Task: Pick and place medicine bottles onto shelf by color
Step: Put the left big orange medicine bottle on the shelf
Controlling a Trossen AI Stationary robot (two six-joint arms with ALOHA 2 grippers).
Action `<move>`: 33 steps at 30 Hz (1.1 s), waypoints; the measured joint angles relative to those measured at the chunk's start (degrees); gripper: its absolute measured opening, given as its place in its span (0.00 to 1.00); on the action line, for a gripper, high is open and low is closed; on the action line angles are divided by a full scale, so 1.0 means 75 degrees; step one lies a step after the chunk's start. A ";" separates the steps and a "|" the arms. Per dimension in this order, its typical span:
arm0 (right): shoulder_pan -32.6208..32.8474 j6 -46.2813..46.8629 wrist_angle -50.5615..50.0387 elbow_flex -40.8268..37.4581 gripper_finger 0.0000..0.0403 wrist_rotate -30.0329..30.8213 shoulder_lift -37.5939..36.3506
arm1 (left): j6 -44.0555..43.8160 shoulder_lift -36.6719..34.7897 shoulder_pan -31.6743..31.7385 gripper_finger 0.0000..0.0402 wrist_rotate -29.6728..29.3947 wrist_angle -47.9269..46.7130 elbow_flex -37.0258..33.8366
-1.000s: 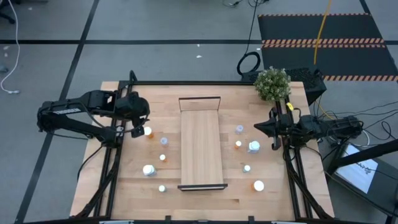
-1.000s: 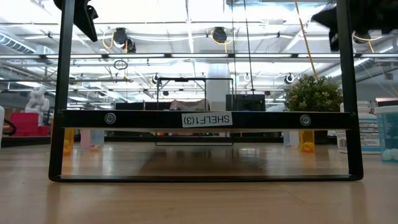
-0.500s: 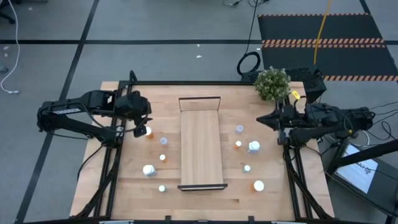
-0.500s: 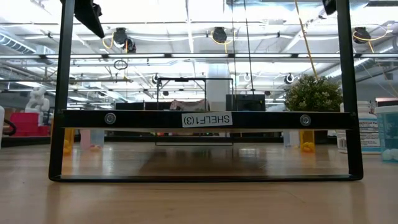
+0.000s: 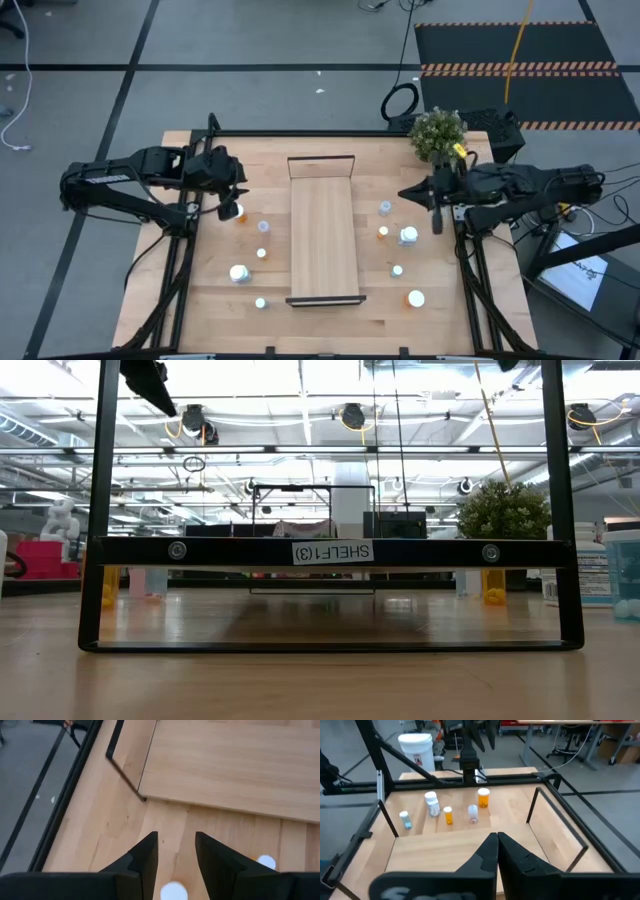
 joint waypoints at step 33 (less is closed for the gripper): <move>0.0035 -0.0165 0.1454 -0.0338 0.00 0.0212 0.1985 | -0.2248 -0.1273 -0.0728 0.62 -0.0576 0.2167 -0.4201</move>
